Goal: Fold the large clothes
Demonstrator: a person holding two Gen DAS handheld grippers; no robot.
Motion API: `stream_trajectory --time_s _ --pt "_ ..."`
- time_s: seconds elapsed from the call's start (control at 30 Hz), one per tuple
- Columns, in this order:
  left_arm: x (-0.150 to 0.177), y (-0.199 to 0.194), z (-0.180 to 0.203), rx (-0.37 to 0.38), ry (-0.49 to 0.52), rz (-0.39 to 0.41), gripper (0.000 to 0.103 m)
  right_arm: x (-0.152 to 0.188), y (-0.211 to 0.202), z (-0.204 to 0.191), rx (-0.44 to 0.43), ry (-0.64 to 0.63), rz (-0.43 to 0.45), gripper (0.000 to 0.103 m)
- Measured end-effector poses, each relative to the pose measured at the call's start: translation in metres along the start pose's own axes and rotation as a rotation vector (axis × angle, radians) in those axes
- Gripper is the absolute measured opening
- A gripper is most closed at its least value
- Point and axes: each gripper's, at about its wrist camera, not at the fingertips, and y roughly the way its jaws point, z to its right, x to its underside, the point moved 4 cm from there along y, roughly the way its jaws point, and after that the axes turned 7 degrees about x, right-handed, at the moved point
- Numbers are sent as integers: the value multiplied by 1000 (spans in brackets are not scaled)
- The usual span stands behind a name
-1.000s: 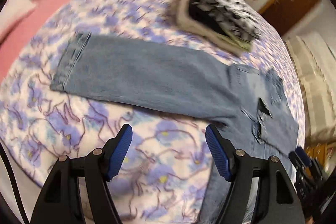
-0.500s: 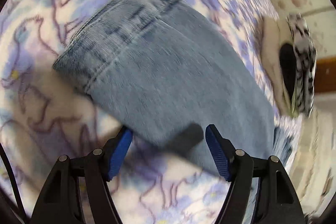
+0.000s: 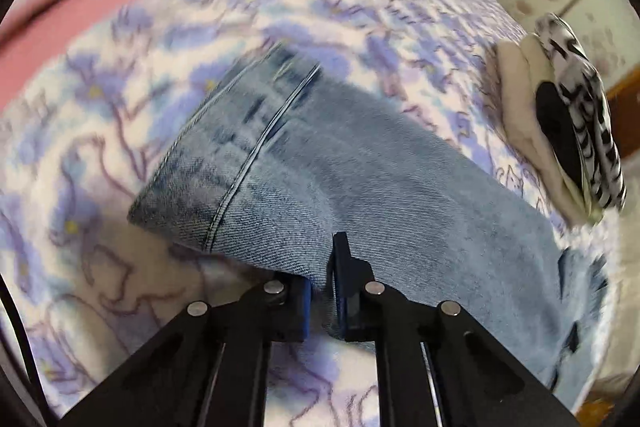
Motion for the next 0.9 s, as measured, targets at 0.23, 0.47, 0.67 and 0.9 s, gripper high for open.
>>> stream_trajectory --time_s 0.23,0.47,0.67,0.9 --pt "1 -68 122 98 231 173 5 18 -12 59 18 93 22 31" --pt "98 -126 332 392 645 213 5 37 -17 117 -7 227 34 31" --pt "225 -69 426 490 846 33 21 63 -10 164 2 318 11 31" --pt "293 -3 402 459 809 -228 52 77 -2 214 -35 432 -9 31"
